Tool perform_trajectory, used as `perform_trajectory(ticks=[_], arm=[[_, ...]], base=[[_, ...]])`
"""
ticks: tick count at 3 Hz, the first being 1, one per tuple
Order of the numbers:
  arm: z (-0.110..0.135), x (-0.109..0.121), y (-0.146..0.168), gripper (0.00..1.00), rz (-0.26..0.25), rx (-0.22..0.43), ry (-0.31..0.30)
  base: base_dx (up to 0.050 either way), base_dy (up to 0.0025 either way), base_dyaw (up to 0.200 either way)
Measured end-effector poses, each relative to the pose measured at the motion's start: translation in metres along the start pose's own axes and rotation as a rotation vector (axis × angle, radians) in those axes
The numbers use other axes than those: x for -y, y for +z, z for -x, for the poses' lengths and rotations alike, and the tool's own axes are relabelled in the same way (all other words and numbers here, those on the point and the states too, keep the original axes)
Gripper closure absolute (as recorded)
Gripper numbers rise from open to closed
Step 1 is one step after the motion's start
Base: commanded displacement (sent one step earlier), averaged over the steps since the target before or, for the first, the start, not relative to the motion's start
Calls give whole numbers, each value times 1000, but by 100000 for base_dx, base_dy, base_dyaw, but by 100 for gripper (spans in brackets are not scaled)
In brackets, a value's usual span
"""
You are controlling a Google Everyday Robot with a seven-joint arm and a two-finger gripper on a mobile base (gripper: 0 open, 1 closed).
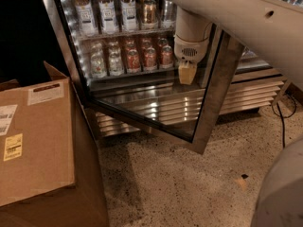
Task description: Close left fridge door
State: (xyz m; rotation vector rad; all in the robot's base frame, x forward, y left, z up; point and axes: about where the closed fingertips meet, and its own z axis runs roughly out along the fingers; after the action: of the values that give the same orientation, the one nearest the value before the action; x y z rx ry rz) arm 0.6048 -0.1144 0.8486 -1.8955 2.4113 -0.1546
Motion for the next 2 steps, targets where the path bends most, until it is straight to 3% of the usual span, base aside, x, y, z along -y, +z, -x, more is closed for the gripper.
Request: perform_trajectory(ticks=[2], arm=[[0, 0, 0, 100, 0, 0, 0]], base=[[4953, -2, 20]])
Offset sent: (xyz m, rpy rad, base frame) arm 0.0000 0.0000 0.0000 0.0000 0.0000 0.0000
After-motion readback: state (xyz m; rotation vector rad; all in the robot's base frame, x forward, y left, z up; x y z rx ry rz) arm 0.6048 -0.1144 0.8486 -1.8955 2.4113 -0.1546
